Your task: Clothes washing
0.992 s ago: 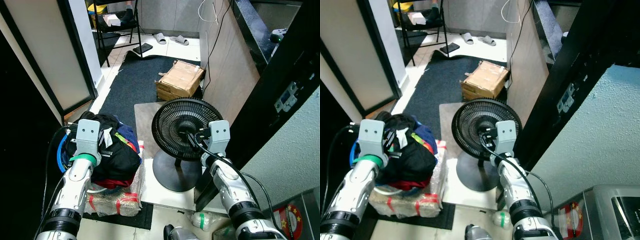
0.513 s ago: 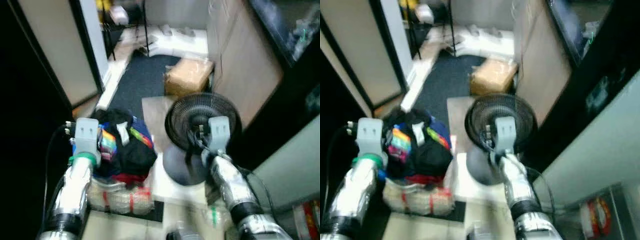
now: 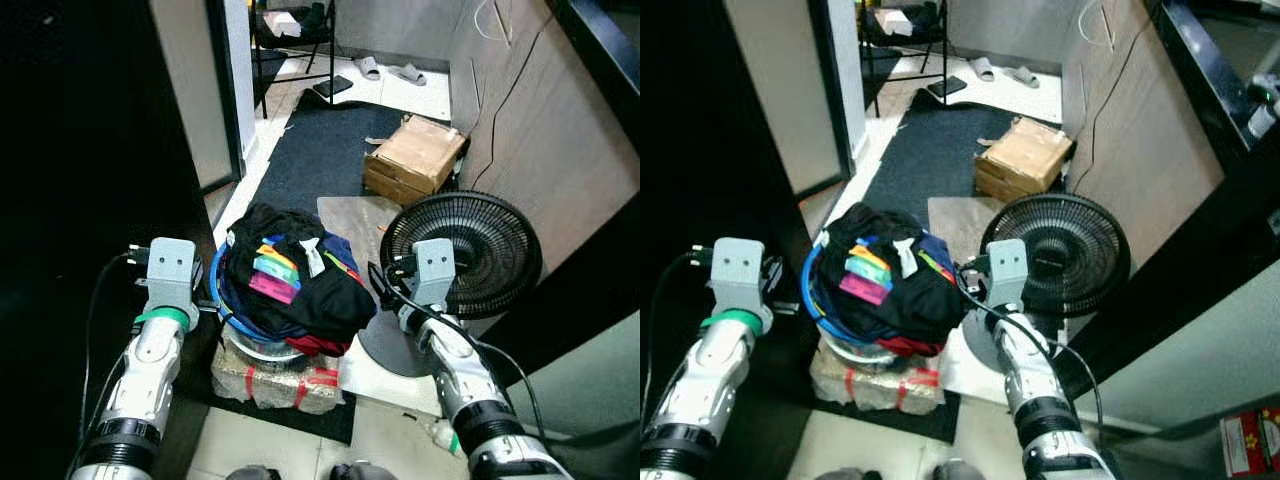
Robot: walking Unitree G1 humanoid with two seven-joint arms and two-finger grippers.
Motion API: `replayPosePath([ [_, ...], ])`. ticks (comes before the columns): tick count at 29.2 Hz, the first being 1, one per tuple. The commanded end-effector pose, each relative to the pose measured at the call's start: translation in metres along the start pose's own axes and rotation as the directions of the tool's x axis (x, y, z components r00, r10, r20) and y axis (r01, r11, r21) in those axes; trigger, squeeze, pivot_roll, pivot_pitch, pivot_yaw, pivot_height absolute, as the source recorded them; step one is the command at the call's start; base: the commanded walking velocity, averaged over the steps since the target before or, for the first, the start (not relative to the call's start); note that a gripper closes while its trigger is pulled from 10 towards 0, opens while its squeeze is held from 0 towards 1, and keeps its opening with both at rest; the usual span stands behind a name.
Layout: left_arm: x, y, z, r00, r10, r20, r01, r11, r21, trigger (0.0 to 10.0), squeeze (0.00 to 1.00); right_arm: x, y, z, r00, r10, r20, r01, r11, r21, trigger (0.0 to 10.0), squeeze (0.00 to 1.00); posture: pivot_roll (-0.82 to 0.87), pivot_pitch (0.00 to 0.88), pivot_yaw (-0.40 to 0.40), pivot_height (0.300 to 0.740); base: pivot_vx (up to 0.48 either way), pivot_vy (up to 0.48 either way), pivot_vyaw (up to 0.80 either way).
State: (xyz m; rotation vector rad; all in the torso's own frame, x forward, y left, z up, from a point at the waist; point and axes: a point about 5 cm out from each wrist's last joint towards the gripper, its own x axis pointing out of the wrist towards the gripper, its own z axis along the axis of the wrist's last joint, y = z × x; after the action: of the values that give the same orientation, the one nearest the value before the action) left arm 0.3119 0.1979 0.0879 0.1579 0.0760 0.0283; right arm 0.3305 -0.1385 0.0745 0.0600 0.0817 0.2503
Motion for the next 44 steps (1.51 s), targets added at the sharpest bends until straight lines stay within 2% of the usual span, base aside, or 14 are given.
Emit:
replayPosePath([
  [1, -0.0017, -0.0035, -0.0044, 1.000, -0.007, -0.023, 0.007, 1.000, -0.003, 10.0, 0.00, -0.0037, -0.0041, -0.0048, 1.000, -0.011, -0.016, 0.011, 1.000, 0.000, 10.0, 0.00, -0.01, 0.019, 0.002, 0.740, 0.000, 0.000, 0.00],
  [11, -0.0021, -0.0029, -0.0047, 1.000, 0.000, -0.017, 0.000, 1.000, -0.003, 10.0, 0.00, -0.0030, -0.0027, -0.0046, 1.000, -0.006, -0.018, 0.005, 1.000, -0.004, 10.0, 0.00, -0.01, 0.022, 0.001, 0.740, 0.101, 0.000, 0.00],
  [35, -0.0016, -0.0031, -0.0064, 1.000, 0.007, -0.027, -0.007, 1.000, 0.004, 10.0, 0.00, -0.0031, -0.0032, -0.0050, 1.000, -0.004, -0.020, 0.003, 1.000, -0.007, 10.0, 0.00, -0.01, 0.016, 0.000, 0.740, 0.326, 0.000, 0.00],
  [44, -0.0006, -0.0025, -0.0075, 0.999, 0.013, -0.038, -0.012, 1.000, 0.007, 10.0, 0.00, -0.0024, -0.0028, -0.0046, 1.000, 0.000, -0.020, 0.000, 1.000, -0.009, 10.0, 0.00, -0.01, 0.011, -0.001, 0.740, 0.000, 0.000, 0.00],
])
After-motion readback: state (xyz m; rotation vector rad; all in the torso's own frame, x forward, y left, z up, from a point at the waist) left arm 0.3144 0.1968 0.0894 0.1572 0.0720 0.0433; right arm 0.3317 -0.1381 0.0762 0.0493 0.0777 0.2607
